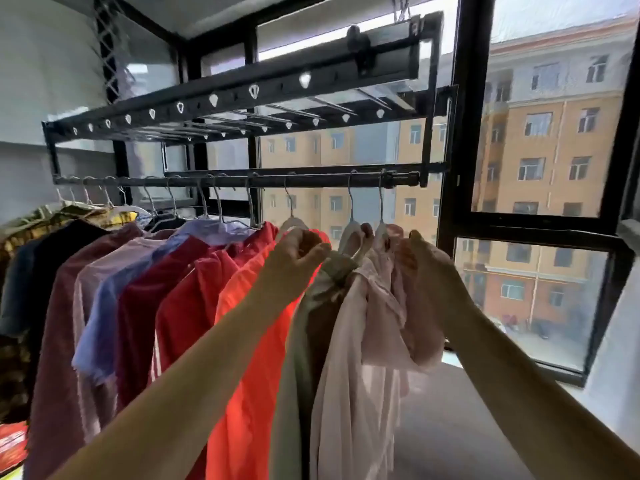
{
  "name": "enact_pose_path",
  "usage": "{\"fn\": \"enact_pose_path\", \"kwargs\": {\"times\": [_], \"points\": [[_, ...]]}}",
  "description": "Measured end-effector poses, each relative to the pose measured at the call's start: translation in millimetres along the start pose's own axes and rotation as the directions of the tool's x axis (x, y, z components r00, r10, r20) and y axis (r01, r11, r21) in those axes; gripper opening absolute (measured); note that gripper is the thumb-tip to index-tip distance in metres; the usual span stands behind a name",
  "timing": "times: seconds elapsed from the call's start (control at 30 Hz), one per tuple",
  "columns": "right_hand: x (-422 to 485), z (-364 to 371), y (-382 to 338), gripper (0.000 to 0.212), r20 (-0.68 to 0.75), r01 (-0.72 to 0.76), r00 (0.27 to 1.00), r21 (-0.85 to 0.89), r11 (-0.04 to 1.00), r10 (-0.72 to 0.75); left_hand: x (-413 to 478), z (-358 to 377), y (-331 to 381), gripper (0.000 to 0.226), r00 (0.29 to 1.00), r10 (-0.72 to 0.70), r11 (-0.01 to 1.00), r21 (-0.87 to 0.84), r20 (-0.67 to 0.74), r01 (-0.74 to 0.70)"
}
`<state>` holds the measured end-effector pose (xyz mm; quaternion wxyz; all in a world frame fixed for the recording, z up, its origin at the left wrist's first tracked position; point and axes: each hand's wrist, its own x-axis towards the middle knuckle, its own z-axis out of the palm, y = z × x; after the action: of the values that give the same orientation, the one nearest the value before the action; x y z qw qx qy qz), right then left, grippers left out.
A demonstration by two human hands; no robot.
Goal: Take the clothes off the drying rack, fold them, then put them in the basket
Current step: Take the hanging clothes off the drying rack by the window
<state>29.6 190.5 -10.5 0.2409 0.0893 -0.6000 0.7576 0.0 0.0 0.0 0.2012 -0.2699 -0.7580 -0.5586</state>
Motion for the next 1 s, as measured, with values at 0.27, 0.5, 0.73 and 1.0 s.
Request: {"fn": "enact_pose_path", "kwargs": {"times": [0.27, 0.5, 0.73, 1.0], "points": [[65, 3, 11, 0.043, 0.252, -0.334, 0.924, 0.171, 0.927, 0.287, 40, 27, -8, 0.015, 0.977, -0.197, 0.97, 0.161, 0.083, 0.182], [62, 13, -4, 0.036, 0.442, -0.429, 0.857, 0.327, 0.842, 0.264, 48, 29, -5, 0.03, 0.956, -0.278, 0.952, 0.161, 0.091, 0.262], [41, -1, -13, 0.048, 0.421, -0.384, 0.887, 0.442, 0.811, 0.19, 65, 32, -7, 0.033, 0.951, -0.288, 0.952, 0.135, 0.113, 0.273], [23, -5, 12, 0.071, 0.416, -0.519, 0.848, 0.527, 0.673, 0.329, 73, 38, -5, 0.025, 0.94, -0.295, 0.948, 0.178, 0.174, 0.265]]}}
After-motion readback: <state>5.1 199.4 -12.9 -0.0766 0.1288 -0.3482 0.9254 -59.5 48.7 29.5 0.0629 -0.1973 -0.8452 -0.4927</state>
